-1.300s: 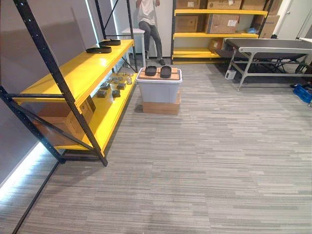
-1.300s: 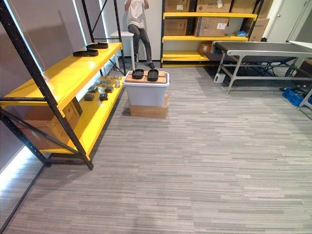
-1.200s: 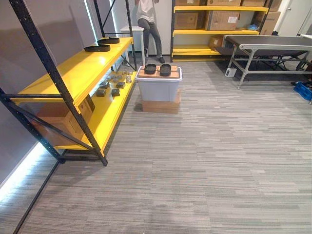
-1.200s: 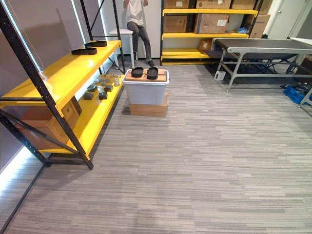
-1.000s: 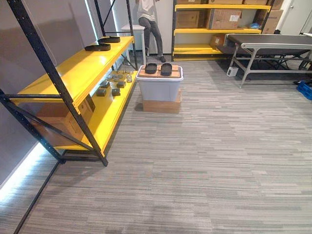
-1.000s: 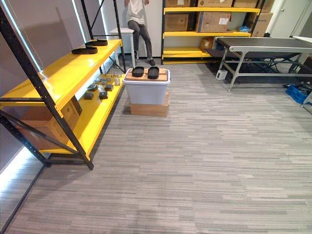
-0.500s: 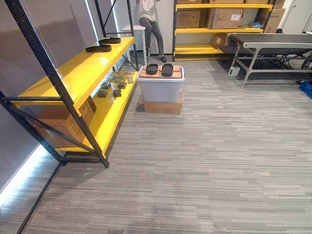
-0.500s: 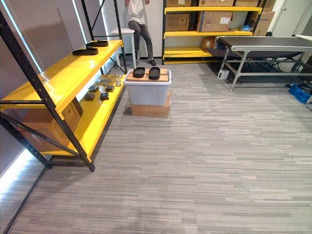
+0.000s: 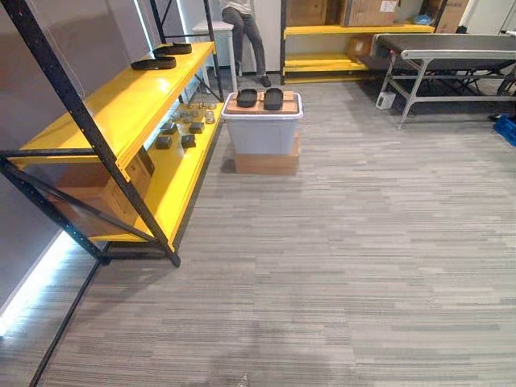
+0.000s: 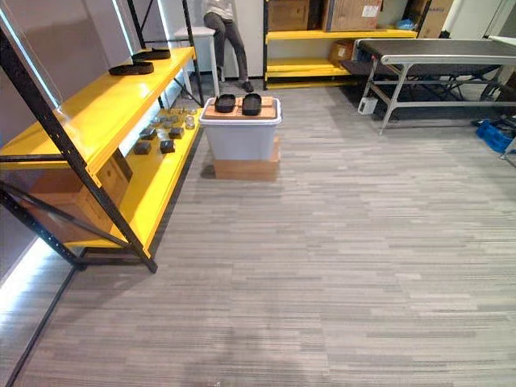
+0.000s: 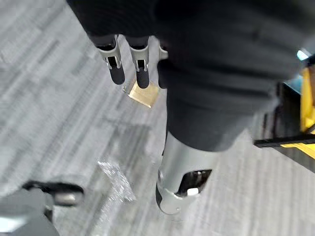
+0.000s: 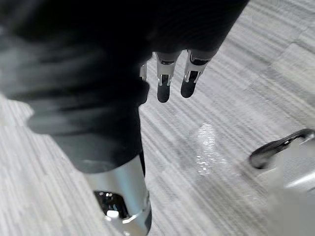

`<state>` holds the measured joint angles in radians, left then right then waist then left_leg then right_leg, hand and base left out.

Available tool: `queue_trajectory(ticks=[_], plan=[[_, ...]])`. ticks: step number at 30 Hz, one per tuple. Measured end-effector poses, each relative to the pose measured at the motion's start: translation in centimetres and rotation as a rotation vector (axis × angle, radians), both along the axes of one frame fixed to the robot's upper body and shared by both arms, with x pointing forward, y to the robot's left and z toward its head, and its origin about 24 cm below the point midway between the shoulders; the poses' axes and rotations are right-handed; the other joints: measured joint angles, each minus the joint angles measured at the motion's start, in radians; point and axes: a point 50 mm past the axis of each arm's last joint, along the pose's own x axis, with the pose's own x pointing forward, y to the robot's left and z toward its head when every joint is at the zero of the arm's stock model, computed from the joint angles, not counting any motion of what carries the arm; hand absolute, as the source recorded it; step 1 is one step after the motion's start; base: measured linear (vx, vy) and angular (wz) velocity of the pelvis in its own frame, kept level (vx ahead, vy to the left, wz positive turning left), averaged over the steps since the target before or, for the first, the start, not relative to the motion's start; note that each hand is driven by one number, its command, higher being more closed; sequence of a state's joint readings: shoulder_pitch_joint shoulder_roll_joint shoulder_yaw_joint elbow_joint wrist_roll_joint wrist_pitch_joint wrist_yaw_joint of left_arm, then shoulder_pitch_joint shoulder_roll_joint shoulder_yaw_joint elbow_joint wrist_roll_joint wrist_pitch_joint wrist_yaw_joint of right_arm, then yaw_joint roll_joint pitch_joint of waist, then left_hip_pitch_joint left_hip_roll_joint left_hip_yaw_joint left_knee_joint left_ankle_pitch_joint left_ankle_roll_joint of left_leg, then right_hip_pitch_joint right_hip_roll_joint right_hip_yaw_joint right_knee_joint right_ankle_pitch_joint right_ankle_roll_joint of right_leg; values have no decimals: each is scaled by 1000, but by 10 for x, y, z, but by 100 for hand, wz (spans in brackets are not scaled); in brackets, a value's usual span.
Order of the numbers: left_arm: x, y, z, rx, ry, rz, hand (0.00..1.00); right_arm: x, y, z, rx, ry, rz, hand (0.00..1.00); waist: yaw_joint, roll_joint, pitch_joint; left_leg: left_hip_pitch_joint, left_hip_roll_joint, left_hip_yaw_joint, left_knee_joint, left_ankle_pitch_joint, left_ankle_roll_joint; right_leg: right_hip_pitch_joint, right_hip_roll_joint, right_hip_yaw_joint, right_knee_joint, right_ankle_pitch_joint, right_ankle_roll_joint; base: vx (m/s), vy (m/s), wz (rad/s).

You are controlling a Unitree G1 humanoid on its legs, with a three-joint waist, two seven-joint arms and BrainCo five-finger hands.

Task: Walk over and take plastic housings, then place them on the shelf

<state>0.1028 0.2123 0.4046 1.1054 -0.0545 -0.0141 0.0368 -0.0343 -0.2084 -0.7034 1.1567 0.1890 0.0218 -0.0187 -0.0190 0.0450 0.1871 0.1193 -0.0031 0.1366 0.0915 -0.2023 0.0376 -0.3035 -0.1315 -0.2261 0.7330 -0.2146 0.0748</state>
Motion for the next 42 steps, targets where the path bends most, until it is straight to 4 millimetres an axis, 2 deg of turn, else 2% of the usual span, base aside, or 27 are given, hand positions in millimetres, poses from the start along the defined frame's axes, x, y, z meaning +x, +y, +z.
queue_trajectory(ticks=[2,4,5,6,9,10,12,14,16,18,20,22,23,24,25,26,27,28,30,32,33,35,36,37,38,39,42], plan=[[5,1,1,2,-8,-3,0,0,3,-1,7,0,4,0,-20,0,7,27,11,-12,-39,0,1,-47,39,-7,-222,21,-13,251,-56,16],[25,1,5,4,-55,-15,0,-3,8,-4,19,11,12,0,-46,-8,23,53,21,-53,-63,-10,-9,-49,73,1,-489,113,-20,337,-151,64],[37,0,7,4,-84,-23,0,-11,12,-7,33,26,-2,0,-66,-22,31,72,21,-92,-75,-27,-23,-46,72,29,-594,199,-17,453,-263,92],[46,-5,8,-8,-111,-26,0,-25,11,-9,43,44,-46,0,-78,-17,28,100,46,-123,-89,-50,-35,-46,85,31,-551,281,-58,497,-301,89],[50,-7,10,-21,-172,51,0,-38,20,-14,72,42,-108,0,-68,3,6,98,121,-107,28,-77,-79,-53,141,0,-427,208,-134,609,-310,32],[48,-9,9,-34,-191,103,0,-41,28,-15,83,31,-108,0,-63,-4,8,10,155,-102,320,-77,-85,25,162,-15,-427,161,-162,660,-288,18],[42,-13,8,-50,-213,167,0,-40,30,-14,77,12,-101,0,-54,6,8,-130,199,-122,726,26,-100,116,193,-17,-440,108,-195,567,-212,4],[31,-15,5,-67,-202,201,0,-28,35,-12,79,-33,-68,0,-10,6,9,-341,221,-131,1161,37,-107,253,243,34,-487,56,-221,594,-150,-49],[18,-20,1,-81,-175,218,0,-15,38,-9,72,-58,-23,0,36,1,10,-469,199,-112,1194,23,-99,353,257,106,-560,40,-226,589,-56,-95],[0,-33,-6,-114,-130,238,0,1,39,-6,66,-99,-3,0,92,-3,11,-559,170,-76,1032,-20,-91,432,239,208,-614,26,-219,624,66,-147],[-22,-46,-12,-146,-77,263,0,12,39,-2,60,-125,12,0,128,-14,10,-605,155,-2,576,-23,-94,533,187,284,-674,-25,-180,677,209,-110],[-26,-48,-13,-148,-66,264,0,5,37,-4,55,-109,-3,0,137,-29,-6,-634,157,64,371,29,-95,595,154,298,-682,-107,-158,668,270,-36],[-32,-42,-12,-133,-51,262,0,-9,42,-8,73,-80,-34,0,149,-72,-38,-636,130,99,410,79,-62,618,110,307,-672,-136,-134,937,310,-10],[-34,-40,-12,-134,-46,289,0,-24,44,-12,94,-59,-109,0,139,-114,-76,-626,71,90,437,128,30,592,69,287,-543,-148,-119,855,254,13],[-33,-40,-12,-136,-55,305,0,-29,45,-14,104,-54,-151,0,128,-126,-77,-608,51,79,448,131,77,568,61,286,-435,-134,-93,936,281,46],[-31,-38,-12,-133,-63,310,0,-39,48,-18,127,-35,-209,0,117,-144,-77,-560,24,70,449,114,92,518,52,292,-246,-75,3,960,306,68],[-25,-35,-11,-132,-74,306,0,-51,52,-21,146,-4,-245,0,101,-151,-73,-495,-2,47,452,97,120,430,52,305,23,97,174,940,275,62],[-22,-35,-11,-133,-81,306,0,-53,52,-22,147,4,-241,0,98,-149,-71,-454,-4,39,452,70,125,380,53,299,147,136,190,867,186,31],[-15,-37,-11,-144,-95,320,0,-56,56,-23,154,18,-185,0,78,-121,-62,-218,-15,-34,360,-1,111,181,40,216,485,126,123,783,76,13],[12,-34,-5,-143,-170,305,0,-79,58,-24,155,68,-196,0,58,-110,-67,-59,-9,-117,241,-14,101,49,42,131,471,68,28,694,-59,94],[24,-34,-2,-142,-203,292,0,-87,59,-24,153,83,-203,0,44,-109,-67,-17,-4,-150,208,-23,99,-2,46,120,429,57,20,805,-196,161],[58,-35,6,-149,-286,268,0,-109,61,-24,153,128,-238,0,-15,-102,-67,92,47,-237,133,-101,51,-118,28,81,39,50,34,833,-311,168],[61,-36,7,-152,-296,272,0,-113,62,-24,154,136,-253,0,-17,-102,-67,125,55,-248,113,-115,44,-128,18,65,-92,59,42,1099,-495,98],[59,-36,7,-153,-298,296,0,-120,62,-24,151,152,-268,0,-11,-98,-65,209,69,-241,79,-117,40,-133,12,30,-293,168,5,987,-439,31],[46,-45,0,-170,-258,346,0,-117,56,-22,136,145,-263,0,-15,-39,-79,255,128,-218,87,-117,20,-111,46,-10,-245,211,-115,1008,-419,10],[42,-47,-2,-177,-248,360,0,-112,55,-22,135,132,-258,0,-14,-24,-88,247,143,-203,113,-81,-30,-111,52,-17,-209,173,-131,928,-335,8],[35,-48,-3,-181,-249,414,0,-97,49,-20,116,78,-250,0,-13,-6,-62,151,147,-207,466,207,-172,-11,51,-81,-110,23,-170,871,-364,8]])
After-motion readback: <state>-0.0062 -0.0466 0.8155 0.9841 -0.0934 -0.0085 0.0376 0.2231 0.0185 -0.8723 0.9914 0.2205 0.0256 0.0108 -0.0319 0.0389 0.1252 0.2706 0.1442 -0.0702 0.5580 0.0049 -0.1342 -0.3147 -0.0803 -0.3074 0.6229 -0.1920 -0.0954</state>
